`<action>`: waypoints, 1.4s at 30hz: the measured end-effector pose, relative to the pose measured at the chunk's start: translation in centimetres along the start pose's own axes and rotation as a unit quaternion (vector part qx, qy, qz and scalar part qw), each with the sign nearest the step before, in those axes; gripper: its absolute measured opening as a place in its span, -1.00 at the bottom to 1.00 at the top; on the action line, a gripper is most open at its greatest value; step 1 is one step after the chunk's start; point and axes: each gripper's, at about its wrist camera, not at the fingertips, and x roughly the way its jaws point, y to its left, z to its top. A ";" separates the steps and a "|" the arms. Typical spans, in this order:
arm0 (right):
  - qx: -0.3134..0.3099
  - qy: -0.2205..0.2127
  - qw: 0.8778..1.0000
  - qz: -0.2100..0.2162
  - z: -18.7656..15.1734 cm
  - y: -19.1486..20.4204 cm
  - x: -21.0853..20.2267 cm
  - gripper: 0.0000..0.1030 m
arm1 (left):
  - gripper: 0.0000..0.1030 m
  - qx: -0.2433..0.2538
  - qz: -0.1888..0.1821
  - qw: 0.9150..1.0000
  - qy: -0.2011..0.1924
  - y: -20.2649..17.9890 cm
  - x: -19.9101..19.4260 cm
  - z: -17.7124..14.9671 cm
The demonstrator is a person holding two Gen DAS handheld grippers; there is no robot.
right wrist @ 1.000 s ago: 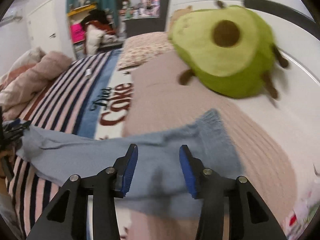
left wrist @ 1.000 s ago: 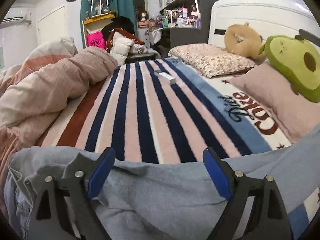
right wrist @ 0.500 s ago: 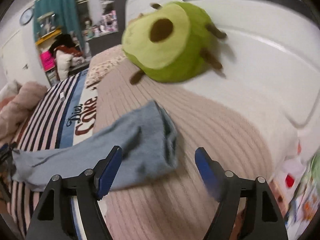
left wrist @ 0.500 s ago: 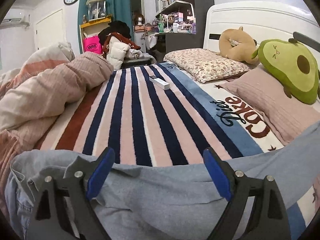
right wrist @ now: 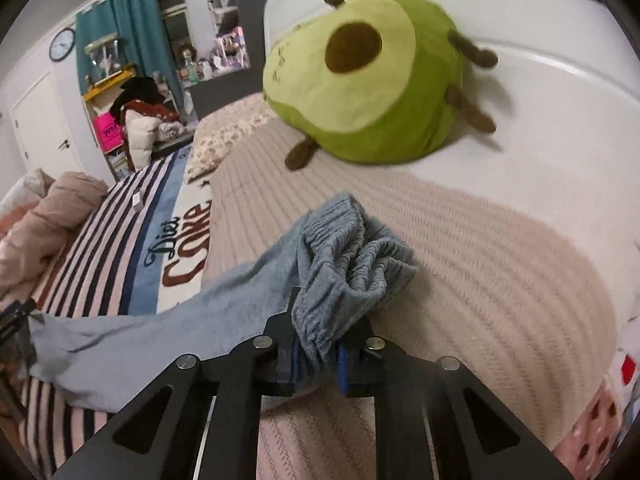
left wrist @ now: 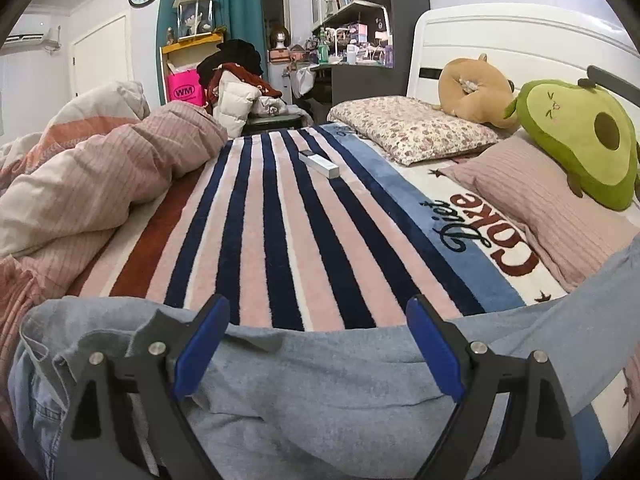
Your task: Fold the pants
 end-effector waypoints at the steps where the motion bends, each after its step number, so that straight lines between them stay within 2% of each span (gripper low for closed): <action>1: 0.000 -0.002 1.000 0.000 0.3 -0.2 -0.1 -0.88 | 0.71 -0.003 -0.003 1.000 -0.002 0.1 -0.2 0.1; 6: -0.002 -0.025 0.999 -0.024 1.6 -2.2 -3.7 -0.91 | 0.71 -0.008 -0.038 0.999 -0.015 -0.3 -2.3 0.7; 11: 0.013 -0.036 0.997 -0.061 2.6 -6.7 -8.0 -0.91 | 0.72 0.010 -0.106 0.994 -0.026 -2.3 -5.0 1.3; 14: 0.015 -0.044 0.995 -0.093 2.6 -9.7 -10.9 -0.91 | 0.72 0.023 -0.111 0.993 -0.034 -3.5 -6.8 1.3; 16: 0.007 -0.035 0.994 -0.100 2.4 -10.9 -11.3 -0.89 | 0.79 0.030 -0.099 0.994 -0.027 -4.3 -8.0 0.8; 17: 0.013 -0.020 0.996 -0.089 2.0 -11.5 -11.0 -0.86 | 0.79 0.034 -0.096 0.995 -0.022 -4.4 -8.3 0.6; 19: 0.025 -0.004 0.997 -0.075 1.0 -12.1 -10.6 -0.58 | 0.79 0.042 -0.065 0.997 -0.006 -4.5 -8.8 -0.2; 20: 0.027 -0.004 0.998 -0.064 0.4 -12.2 -10.6 -0.28 | 0.79 0.050 -0.038 0.998 0.009 -4.4 -8.9 -1.0; 21: 0.027 -0.008 0.998 -0.055 -0.2 -12.2 -10.7 -0.10 | 0.79 0.059 -0.021 0.998 0.020 -4.3 -9.0 -1.7; 24: 0.020 -0.024 0.998 -0.050 -1.9 -12.2 -11.7 -0.07 | 0.79 0.083 0.049 0.994 0.059 -3.2 -8.1 -4.5; 28: 0.022 -0.026 0.999 -0.026 -3.3 -12.0 -12.2 -0.06 | 0.77 0.080 0.096 0.987 0.103 -1.2 -5.5 -7.8; 32: 0.016 -0.021 1.000 -0.012 -3.9 -11.1 -11.9 -0.01 | 0.59 0.101 0.127 0.980 0.116 -0.9 -3.6 -9.6; 34: 0.014 -0.021 1.000 -0.009 -3.9 -10.9 -11.7 -0.01 | 0.34 0.107 0.156 0.974 0.128 -0.5 -2.3 -10.0; 36: 0.017 -0.021 1.000 -0.004 -3.9 -10.8 -11.4 -0.01 | -0.32 0.104 0.171 0.970 0.134 0.4 -1.4 -10.1; 37: 0.018 -0.021 1.000 -0.002 -3.8 -10.8 -11.3 -0.01 | -0.51 0.095 0.169 0.972 0.132 0.7 -1.3 -10.0; 38: 0.019 -0.021 1.000 -0.001 -3.8 -10.8 -11.2 -0.01 | -0.83 0.087 0.169 0.973 0.128 1.1 -1.3 -9.7; 42: 0.024 -0.020 1.000 0.000 -4.0 -10.8 -10.9 -0.01 | -0.94 0.065 0.191 0.976 0.085 2.2 -2.8 -8.2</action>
